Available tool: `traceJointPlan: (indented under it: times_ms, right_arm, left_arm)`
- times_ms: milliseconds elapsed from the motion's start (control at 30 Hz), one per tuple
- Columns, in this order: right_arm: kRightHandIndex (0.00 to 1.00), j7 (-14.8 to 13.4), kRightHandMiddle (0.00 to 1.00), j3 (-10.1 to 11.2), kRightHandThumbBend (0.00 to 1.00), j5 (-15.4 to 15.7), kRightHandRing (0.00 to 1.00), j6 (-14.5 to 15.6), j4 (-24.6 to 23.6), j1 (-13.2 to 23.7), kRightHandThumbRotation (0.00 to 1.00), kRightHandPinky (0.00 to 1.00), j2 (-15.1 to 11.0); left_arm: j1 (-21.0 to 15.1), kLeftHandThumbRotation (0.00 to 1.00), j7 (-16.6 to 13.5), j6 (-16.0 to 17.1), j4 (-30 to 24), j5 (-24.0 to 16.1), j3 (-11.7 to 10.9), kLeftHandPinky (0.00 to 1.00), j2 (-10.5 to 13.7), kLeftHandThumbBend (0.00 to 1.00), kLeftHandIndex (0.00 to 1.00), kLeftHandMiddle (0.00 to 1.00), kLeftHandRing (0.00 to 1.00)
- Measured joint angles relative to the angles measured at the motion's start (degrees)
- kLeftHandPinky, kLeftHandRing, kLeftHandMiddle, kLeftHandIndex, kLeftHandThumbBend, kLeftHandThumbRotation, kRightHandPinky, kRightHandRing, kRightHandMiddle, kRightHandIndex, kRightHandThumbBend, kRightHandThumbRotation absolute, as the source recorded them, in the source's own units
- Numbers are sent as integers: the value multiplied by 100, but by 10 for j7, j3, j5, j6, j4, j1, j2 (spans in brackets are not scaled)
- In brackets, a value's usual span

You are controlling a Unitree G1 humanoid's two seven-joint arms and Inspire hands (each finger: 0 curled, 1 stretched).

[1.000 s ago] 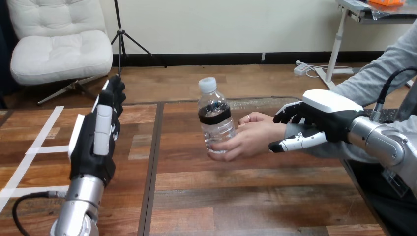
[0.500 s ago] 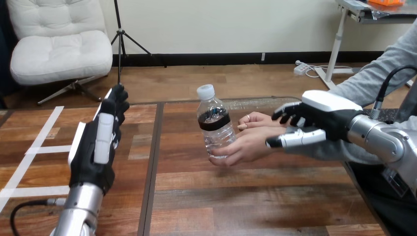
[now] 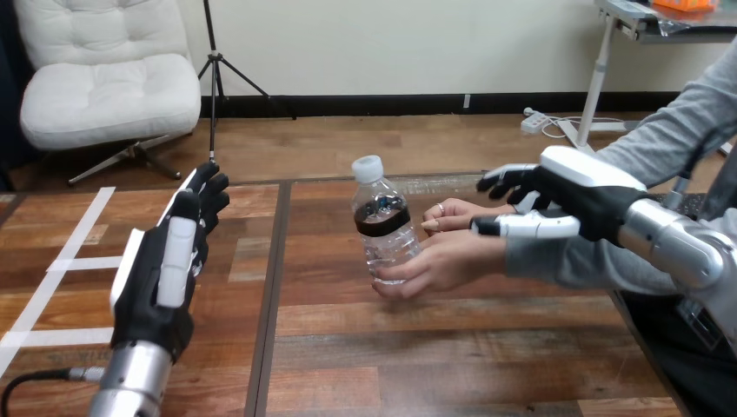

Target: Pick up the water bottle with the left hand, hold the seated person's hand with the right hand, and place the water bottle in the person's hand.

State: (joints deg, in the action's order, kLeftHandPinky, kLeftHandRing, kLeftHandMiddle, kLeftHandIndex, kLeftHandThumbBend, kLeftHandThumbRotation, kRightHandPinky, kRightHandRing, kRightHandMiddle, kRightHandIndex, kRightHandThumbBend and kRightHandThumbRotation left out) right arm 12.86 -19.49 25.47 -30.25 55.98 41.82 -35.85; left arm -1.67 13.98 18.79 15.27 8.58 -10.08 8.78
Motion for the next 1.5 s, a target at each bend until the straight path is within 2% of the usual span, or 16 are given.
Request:
traceJointPlan:
  times_ms: [400, 600, 733, 867, 1100, 1300, 1500]
  right_arm:
    - [85, -19, 84, 48, 100, -70, 81, -48, -18, -52, 100, 73, 11]
    - [86, -14, 85, 84, 100, -136, 83, -71, -32, -89, 100, 77, 32]
    - [87, 6, 87, 108, 100, -193, 85, -74, -48, -114, 100, 80, 51]
    - [88, 34, 88, 131, 100, -254, 86, -73, -80, -145, 100, 82, 74]
    - [89, 71, 90, 151, 100, -326, 89, -60, -141, -196, 100, 87, 106]
    - [91, 83, 91, 153, 100, -360, 90, -28, -202, -240, 100, 90, 127]
    - [92, 81, 92, 153, 100, -373, 92, 8, -259, -283, 100, 95, 147]
  left_arm:
    - [55, 100, -4, -12, -71, -2, 1, 94, -1, 93, 90, 91, 92]
    - [77, 100, -9, -15, -101, -2, 2, 93, -3, 94, 90, 90, 92]
    - [86, 100, -10, -17, -114, -2, 3, 93, -4, 94, 90, 90, 92]
    - [90, 100, -10, -18, -123, -2, 3, 93, -4, 95, 89, 90, 91]
    - [94, 100, -9, -19, -134, 0, 3, 92, -4, 95, 89, 90, 91]
    - [97, 100, -6, -19, -135, 1, 3, 92, -5, 95, 89, 90, 91]
    - [105, 100, -5, -19, -135, 1, 3, 92, -5, 94, 89, 90, 91]
